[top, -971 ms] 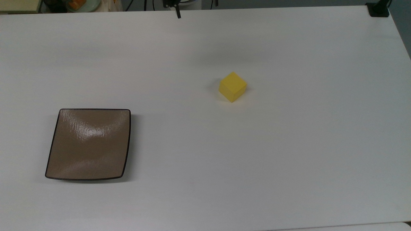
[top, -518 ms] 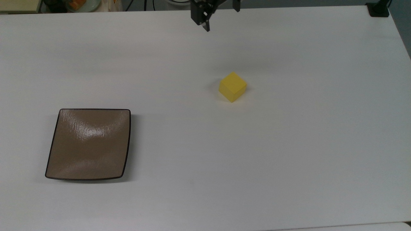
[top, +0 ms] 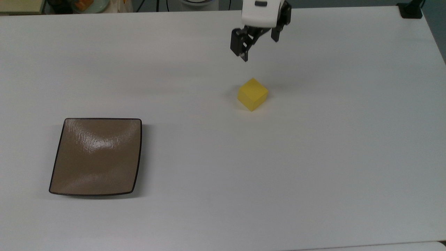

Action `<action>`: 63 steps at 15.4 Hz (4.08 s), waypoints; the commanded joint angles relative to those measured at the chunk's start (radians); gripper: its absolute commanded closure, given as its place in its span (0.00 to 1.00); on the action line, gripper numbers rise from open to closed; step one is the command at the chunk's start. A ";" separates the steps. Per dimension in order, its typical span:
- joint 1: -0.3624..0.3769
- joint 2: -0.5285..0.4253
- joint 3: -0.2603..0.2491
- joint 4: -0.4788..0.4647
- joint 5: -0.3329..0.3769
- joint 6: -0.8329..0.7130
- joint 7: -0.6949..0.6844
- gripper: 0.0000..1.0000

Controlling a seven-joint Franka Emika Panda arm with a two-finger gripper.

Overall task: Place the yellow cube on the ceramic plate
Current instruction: 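Move the open gripper over the yellow cube and lower it, then close the gripper around the yellow cube, then lift the yellow cube and carry it toward the brown plate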

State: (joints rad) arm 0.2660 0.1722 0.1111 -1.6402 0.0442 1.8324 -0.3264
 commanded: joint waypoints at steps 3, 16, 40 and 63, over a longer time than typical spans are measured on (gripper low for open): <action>0.013 0.007 -0.001 -0.127 -0.026 0.172 0.021 0.00; 0.027 0.136 0.001 -0.228 -0.141 0.383 0.076 0.00; 0.004 0.045 -0.001 -0.236 -0.170 0.288 0.081 0.95; -0.192 -0.054 -0.169 0.183 -0.021 -0.222 -0.009 0.94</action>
State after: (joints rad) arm 0.1098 0.0305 -0.0456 -1.5680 0.0012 1.6576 -0.2786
